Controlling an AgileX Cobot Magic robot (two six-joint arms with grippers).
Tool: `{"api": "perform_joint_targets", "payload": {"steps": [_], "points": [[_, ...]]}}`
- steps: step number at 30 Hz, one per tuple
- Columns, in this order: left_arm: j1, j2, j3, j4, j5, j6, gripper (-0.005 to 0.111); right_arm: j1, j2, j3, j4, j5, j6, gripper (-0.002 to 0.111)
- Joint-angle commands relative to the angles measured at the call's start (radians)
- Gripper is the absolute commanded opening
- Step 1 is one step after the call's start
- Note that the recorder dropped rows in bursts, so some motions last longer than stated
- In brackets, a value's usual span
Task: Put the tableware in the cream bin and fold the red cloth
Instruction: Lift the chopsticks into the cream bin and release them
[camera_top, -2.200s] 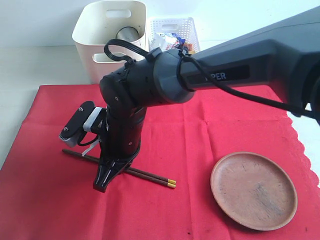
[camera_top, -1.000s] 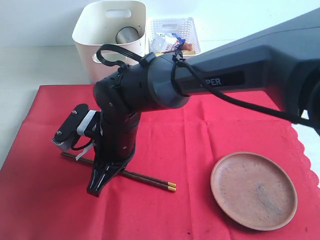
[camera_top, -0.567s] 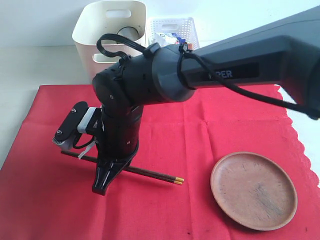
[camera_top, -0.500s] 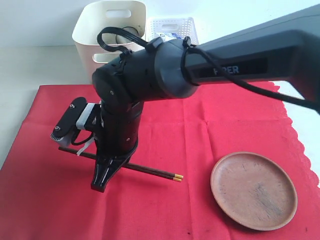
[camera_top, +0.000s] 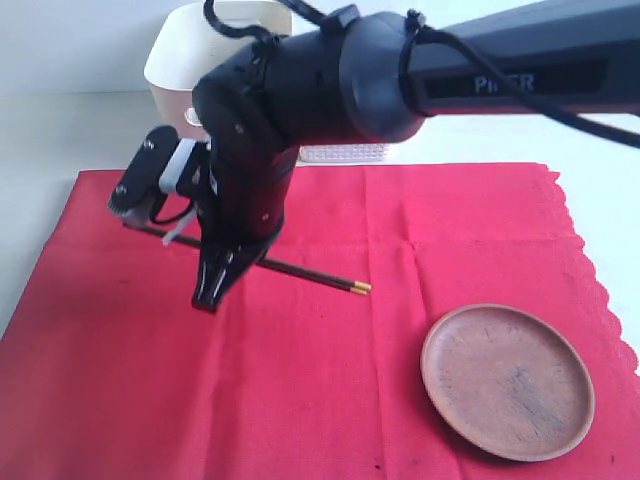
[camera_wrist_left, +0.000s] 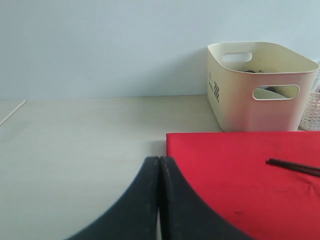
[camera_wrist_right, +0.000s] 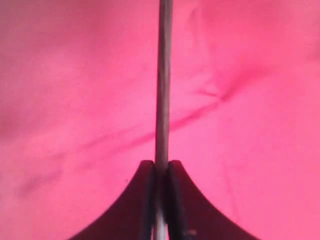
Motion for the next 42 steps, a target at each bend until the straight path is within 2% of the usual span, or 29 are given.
{"api": "perform_joint_targets", "payload": {"steps": [1, 10, 16, 21, 25, 27, 32, 35, 38, 42], "points": [[0.002, -0.006, -0.002, 0.001, -0.003, -0.004, 0.000, -0.061, -0.010, -0.118, -0.015, -0.053, 0.052, 0.000], [0.002, -0.006, -0.002, 0.001, -0.003, -0.004, 0.000, -0.203, 0.082, -0.455, 0.006, -0.316, 0.240, 0.000], [0.002, -0.006, -0.002, 0.001, -0.003, -0.004, 0.000, -0.263, 0.235, -0.715, 0.115, -0.450, 0.248, 0.000], [0.002, -0.006, -0.002, 0.001, -0.003, -0.004, 0.000, -0.285, 0.389, -0.847, 0.106, -0.595, 0.250, 0.000], [0.002, -0.006, -0.002, 0.001, -0.003, -0.004, 0.000, -0.295, 0.477, -0.866, 0.106, -0.686, 0.250, 0.002], [0.002, -0.006, -0.002, 0.001, -0.003, -0.004, 0.000, -0.295, 0.500, -0.866, 0.106, -0.688, 0.248, 0.010], [0.002, -0.006, -0.002, 0.001, -0.003, -0.004, 0.000, -0.295, 0.512, -0.866, 0.106, -0.647, 0.248, 0.042], [0.002, -0.006, -0.002, 0.001, -0.003, -0.004, 0.000, -0.295, 0.498, -0.866, 0.113, -0.575, 0.258, 0.057], [0.002, -0.006, -0.002, 0.001, -0.003, -0.004, 0.000, -0.297, 0.455, -0.866, 0.102, -0.405, 0.274, 0.063], [0.002, -0.006, -0.002, 0.001, -0.003, -0.004, 0.000, -0.303, 0.348, -0.866, 0.039, -0.178, 0.274, 0.059]]}}
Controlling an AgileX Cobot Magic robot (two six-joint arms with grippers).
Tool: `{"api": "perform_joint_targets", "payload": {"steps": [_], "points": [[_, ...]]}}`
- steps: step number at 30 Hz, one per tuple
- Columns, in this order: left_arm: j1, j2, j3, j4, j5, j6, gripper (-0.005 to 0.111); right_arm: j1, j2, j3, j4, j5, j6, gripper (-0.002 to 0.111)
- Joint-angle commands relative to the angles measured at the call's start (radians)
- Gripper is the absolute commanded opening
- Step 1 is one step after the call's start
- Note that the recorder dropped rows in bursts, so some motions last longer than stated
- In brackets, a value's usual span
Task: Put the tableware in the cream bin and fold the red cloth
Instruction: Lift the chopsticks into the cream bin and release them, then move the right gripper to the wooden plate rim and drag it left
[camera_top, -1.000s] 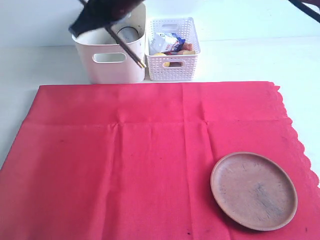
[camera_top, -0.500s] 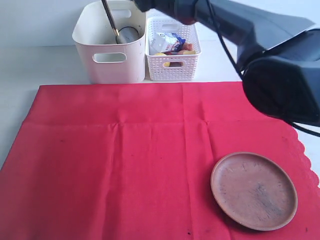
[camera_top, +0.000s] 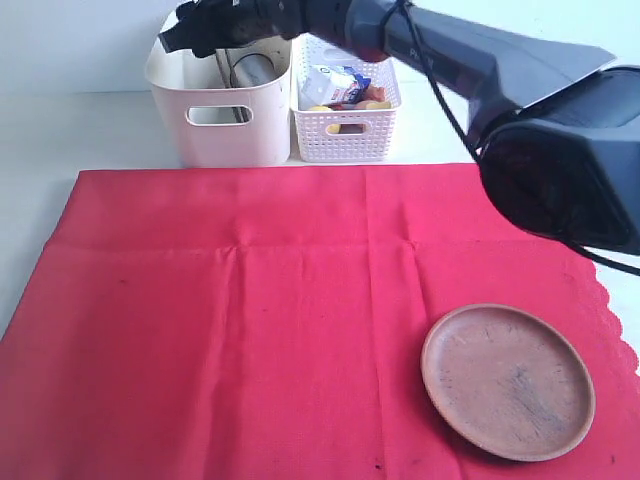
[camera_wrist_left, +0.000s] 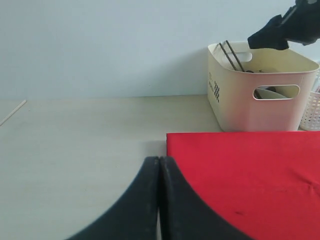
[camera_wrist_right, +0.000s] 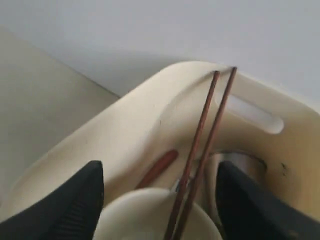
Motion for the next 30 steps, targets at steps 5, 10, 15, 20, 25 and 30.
{"api": "perform_joint_targets", "payload": {"steps": [5, 10, 15, 20, 25, 30], "points": [[0.002, -0.006, -0.002, 0.001, -0.003, -0.004, 0.000, -0.015, -0.333, -0.013, -0.201, 0.678, 0.009, 0.020], [0.002, -0.006, -0.002, 0.001, -0.003, -0.004, 0.000, -0.015, -0.554, 0.123, -0.232, 0.795, -0.018, 0.000], [0.002, -0.006, -0.002, 0.001, -0.003, -0.004, 0.000, -0.119, -0.776, 0.616, -0.173, 0.795, -0.099, 0.000], [0.002, -0.006, -0.002, 0.001, -0.003, -0.004, 0.000, -0.294, -0.852, 1.096, 0.018, 0.795, -0.323, 0.000], [0.002, -0.006, -0.002, 0.001, -0.003, -0.004, 0.000, -0.296, -0.802, 1.319, -0.088, 0.764, -0.281, 0.003], [0.002, -0.006, -0.002, 0.001, -0.003, -0.004, 0.000, -0.272, -0.778, 1.407, -0.134, 0.668, -0.263, 0.027]]}}
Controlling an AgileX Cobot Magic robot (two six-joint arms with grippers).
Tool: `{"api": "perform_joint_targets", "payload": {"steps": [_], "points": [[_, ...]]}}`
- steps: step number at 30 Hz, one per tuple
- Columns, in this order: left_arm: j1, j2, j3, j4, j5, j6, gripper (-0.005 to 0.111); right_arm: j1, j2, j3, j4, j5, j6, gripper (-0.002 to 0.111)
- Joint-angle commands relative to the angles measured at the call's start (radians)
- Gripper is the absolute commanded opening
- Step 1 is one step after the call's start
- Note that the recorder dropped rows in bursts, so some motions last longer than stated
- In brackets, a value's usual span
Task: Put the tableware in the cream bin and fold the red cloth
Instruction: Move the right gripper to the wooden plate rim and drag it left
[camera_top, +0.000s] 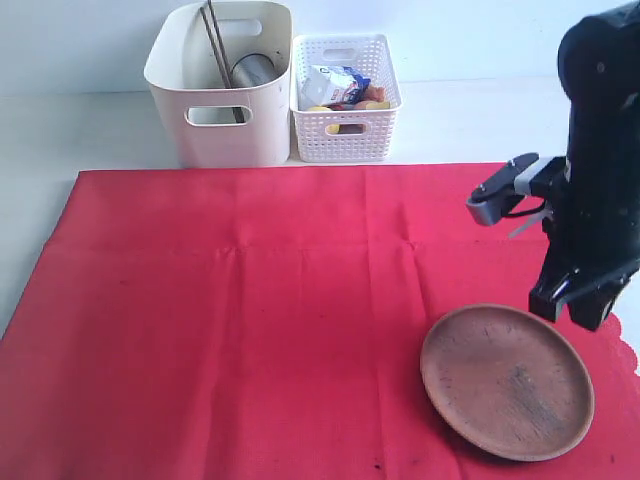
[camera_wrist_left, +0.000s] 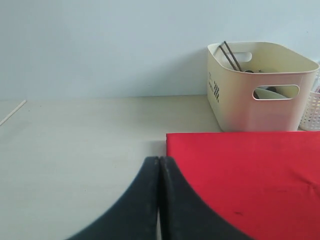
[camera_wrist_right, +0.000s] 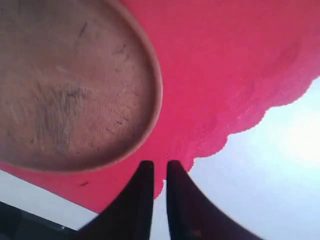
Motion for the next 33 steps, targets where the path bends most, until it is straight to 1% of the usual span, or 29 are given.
{"api": "perform_joint_targets", "payload": {"steps": [1, 4, 7, 10, 15, 20, 22, 24, 25, 26, 27, 28, 29, 31, 32, 33], "points": [[0.002, -0.006, -0.002, 0.001, -0.003, -0.004, 0.000, 0.013, 0.005, 0.057, -0.005, -0.126, -0.006, 0.033], [0.002, -0.006, -0.002, 0.001, -0.003, -0.004, 0.000, 0.013, 0.005, 0.067, 0.037, -0.153, -0.056, 0.049], [0.002, -0.006, -0.002, 0.001, -0.003, -0.004, 0.000, 0.013, 0.005, 0.067, 0.122, -0.188, -0.107, 0.055], [0.002, -0.006, -0.002, 0.001, -0.003, -0.004, 0.000, 0.013, 0.017, 0.067, 0.196, -0.263, -0.159, 0.055], [0.002, -0.006, -0.002, 0.001, -0.003, -0.004, 0.000, -0.001, 0.065, 0.067, 0.188, -0.383, -0.124, 0.055], [0.002, -0.006, -0.002, 0.001, -0.003, -0.004, 0.000, -0.001, 0.126, 0.067, 0.190, -0.368, -0.129, 0.055], [0.002, -0.006, -0.002, 0.001, -0.003, -0.004, 0.000, -0.001, 0.158, 0.067, 0.190, -0.313, -0.131, 0.054], [0.002, -0.006, -0.002, 0.001, -0.003, -0.004, 0.000, -0.001, 0.167, 0.067, 0.190, -0.289, -0.164, 0.042], [0.002, -0.006, -0.002, 0.001, -0.003, -0.004, 0.000, -0.001, 0.160, 0.064, 0.190, -0.286, -0.178, 0.025], [0.002, -0.006, -0.002, 0.001, -0.003, -0.004, 0.000, -0.001, 0.155, 0.060, 0.193, -0.286, -0.181, 0.015], [0.002, -0.006, -0.002, 0.001, -0.003, -0.004, 0.000, -0.001, 0.143, 0.050, 0.225, -0.286, -0.181, 0.000], [0.002, -0.006, -0.002, 0.001, -0.003, -0.004, 0.000, -0.001, 0.139, 0.044, 0.256, -0.286, -0.189, 0.000], [0.002, -0.006, -0.002, 0.001, -0.003, -0.004, 0.000, -0.001, 0.134, 0.024, 0.337, -0.286, -0.221, 0.000], [0.002, -0.006, -0.002, 0.001, -0.003, -0.004, 0.000, -0.001, 0.134, -0.009, 0.535, -0.296, -0.332, 0.000], [0.002, -0.006, -0.002, 0.001, -0.003, -0.004, 0.000, -0.001, 0.140, -0.022, 0.696, -0.314, -0.449, 0.000], [0.002, -0.006, -0.002, 0.001, -0.003, -0.004, 0.000, -0.001, 0.142, -0.026, 0.786, -0.330, -0.514, 0.000]]}}
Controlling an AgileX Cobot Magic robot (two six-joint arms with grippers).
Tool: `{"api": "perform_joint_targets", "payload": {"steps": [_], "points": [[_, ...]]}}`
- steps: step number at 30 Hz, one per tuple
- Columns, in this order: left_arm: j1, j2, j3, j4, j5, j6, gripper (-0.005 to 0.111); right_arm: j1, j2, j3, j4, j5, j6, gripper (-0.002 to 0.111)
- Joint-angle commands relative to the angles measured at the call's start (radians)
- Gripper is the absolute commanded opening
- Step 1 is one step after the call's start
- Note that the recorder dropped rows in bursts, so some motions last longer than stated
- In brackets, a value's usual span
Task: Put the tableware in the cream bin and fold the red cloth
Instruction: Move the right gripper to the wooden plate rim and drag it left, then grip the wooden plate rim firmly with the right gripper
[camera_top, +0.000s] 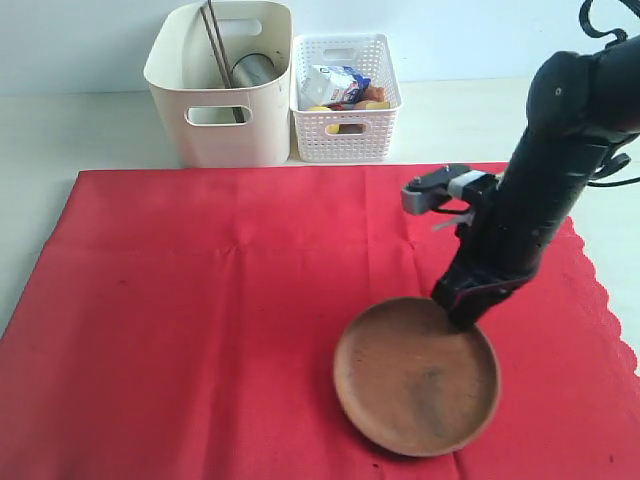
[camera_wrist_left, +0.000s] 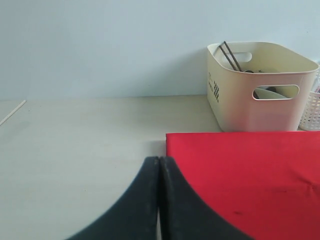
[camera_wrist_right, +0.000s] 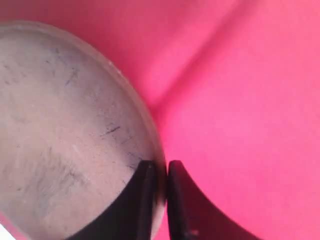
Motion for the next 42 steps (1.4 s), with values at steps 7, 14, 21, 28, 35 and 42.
{"api": "perform_joint_targets", "payload": {"steps": [7, 14, 21, 28, 35, 42], "points": [[0.002, -0.006, -0.002, 0.001, -0.003, -0.004, 0.000, 0.000, 0.064, -0.033, 0.690, -0.241, -0.414, 0.000], [0.002, -0.006, -0.002, 0.001, -0.003, -0.004, 0.000, 0.000, 0.112, -0.033, 0.764, -0.302, -0.409, 0.000], [0.002, -0.006, -0.002, 0.001, -0.003, -0.004, 0.000, 0.000, 0.130, -0.033, 0.762, -0.304, -0.409, 0.000], [0.002, -0.006, -0.002, 0.001, -0.003, -0.004, 0.000, 0.002, 0.130, -0.033, 0.730, -0.294, -0.409, 0.000], [0.002, -0.006, -0.002, 0.001, -0.003, -0.004, 0.000, 0.002, 0.130, -0.033, 0.735, -0.313, -0.409, 0.000], [0.002, -0.006, -0.002, 0.001, -0.003, -0.004, 0.000, 0.002, 0.130, -0.033, 0.735, -0.325, -0.407, 0.000]]}}
